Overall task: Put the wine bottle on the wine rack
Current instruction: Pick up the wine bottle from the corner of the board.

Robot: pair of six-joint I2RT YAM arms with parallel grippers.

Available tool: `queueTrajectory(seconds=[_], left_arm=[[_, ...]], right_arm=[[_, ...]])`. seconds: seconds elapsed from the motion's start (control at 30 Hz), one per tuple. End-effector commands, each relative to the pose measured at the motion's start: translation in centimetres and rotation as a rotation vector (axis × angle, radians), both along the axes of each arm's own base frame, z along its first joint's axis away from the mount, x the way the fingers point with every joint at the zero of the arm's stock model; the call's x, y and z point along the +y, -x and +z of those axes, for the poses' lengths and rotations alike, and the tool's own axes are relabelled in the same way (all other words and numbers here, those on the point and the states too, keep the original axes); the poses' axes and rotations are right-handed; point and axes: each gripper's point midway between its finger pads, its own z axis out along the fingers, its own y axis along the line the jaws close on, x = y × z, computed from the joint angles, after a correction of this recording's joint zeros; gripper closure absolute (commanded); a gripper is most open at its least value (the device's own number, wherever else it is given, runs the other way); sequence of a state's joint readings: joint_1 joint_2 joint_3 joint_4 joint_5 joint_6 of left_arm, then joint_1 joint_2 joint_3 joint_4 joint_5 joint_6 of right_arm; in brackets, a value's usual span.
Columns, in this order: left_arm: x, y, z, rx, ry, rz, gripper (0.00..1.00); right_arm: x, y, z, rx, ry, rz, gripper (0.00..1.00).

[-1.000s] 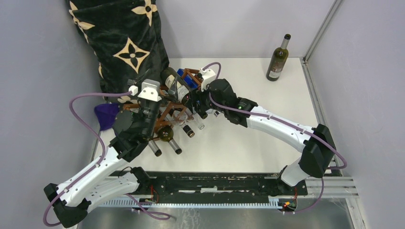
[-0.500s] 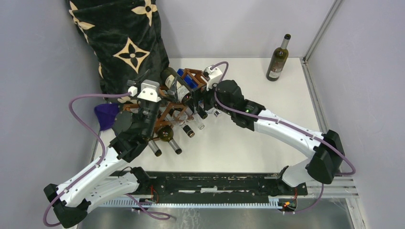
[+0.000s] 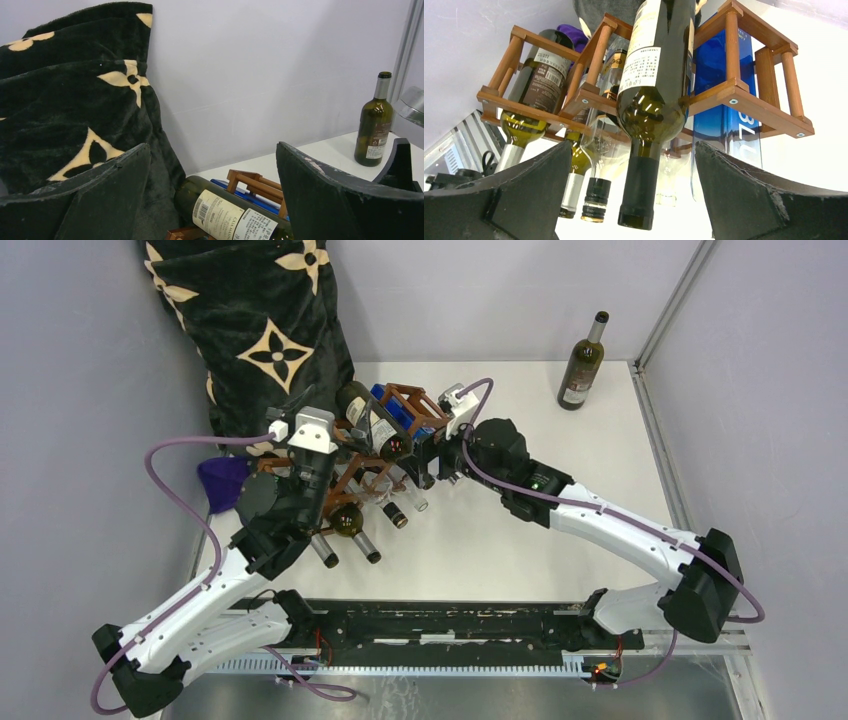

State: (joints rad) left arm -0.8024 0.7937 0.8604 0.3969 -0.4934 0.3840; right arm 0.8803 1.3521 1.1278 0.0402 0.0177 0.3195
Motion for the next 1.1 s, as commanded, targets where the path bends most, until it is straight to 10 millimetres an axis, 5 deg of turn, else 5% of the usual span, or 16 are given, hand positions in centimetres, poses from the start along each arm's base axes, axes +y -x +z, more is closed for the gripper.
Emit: queueTrajectory(seconds=[0.0,0.63,0.9,1.07], left_arm=[[0.5,0.2,1.1,-0.05,-0.01,0.021,0.0],[0.3,0.1,1.0,-0.049,-0.019,0.017,0.0],[0.2,0.0,0.9,-0.048,-0.026,0.015,0.0],[0.1,-0.1,0.8,-0.046,-0.03,0.015,0.0]], right_arm=[[-0.7,0.8,3.4,-0.125,-0.053,0.044,0.02],[-6.7,-2.0,4.5,-0.246,-0.033,-0.069,0.02],[-12.4,-5.8,3.9,-0.294,0.053,-0.244,0.02],[-18.7,-9.5,3.7,-0.329,0.128,-0.463,0.02]])
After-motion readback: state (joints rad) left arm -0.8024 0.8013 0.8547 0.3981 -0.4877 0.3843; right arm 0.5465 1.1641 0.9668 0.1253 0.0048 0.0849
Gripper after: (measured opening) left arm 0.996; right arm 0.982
